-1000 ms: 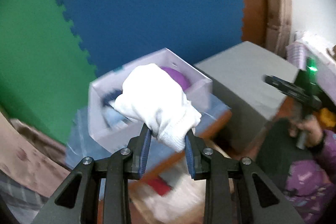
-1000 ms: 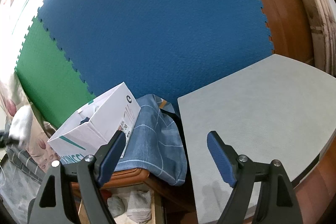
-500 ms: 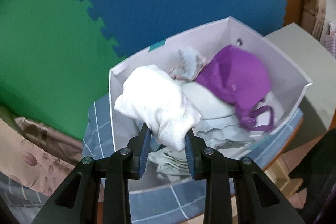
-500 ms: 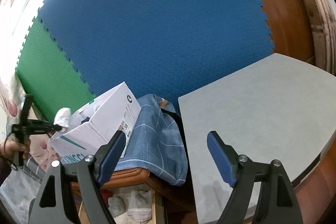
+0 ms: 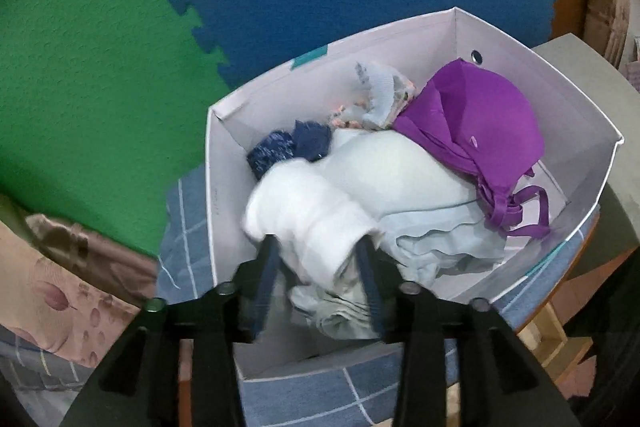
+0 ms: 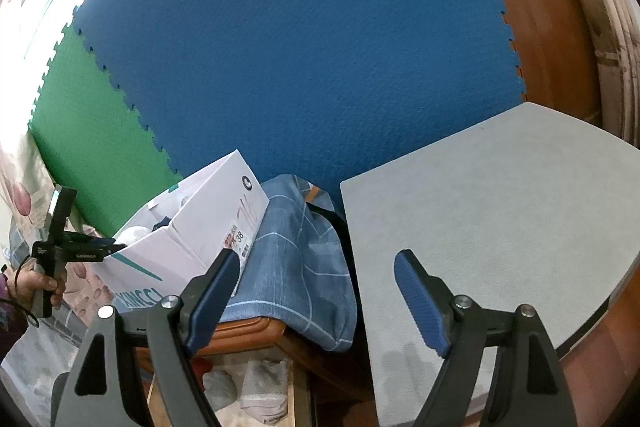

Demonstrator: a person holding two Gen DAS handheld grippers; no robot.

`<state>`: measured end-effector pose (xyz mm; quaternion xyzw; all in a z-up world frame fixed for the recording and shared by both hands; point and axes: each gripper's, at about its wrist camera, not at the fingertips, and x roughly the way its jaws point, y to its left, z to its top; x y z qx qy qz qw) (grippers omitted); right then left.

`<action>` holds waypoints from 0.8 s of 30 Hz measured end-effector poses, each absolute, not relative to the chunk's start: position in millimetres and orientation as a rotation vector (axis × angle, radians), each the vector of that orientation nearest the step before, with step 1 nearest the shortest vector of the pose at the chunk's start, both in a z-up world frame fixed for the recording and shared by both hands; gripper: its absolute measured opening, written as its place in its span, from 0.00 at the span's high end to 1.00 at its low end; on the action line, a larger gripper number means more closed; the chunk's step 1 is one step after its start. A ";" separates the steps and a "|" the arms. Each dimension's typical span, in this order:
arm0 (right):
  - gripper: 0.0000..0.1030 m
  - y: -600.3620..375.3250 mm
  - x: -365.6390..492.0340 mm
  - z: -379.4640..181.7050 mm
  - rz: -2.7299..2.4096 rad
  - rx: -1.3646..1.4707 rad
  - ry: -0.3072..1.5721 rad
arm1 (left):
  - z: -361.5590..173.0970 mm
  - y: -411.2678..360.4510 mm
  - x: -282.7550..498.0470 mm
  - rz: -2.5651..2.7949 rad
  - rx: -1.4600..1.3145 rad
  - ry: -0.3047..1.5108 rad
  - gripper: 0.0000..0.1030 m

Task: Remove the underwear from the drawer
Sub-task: 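Carry the white underwear with the left gripper and release it into the shoebox, then withdraw the open left gripper from the shoebox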

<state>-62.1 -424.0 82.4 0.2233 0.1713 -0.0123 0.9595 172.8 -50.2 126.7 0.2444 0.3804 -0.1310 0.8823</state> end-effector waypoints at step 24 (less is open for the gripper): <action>0.21 -200.0 -22.8 26.6 0.512 -0.384 0.849 | 95.4 88.3 -12.7 -0.078 0.244 0.447 0.01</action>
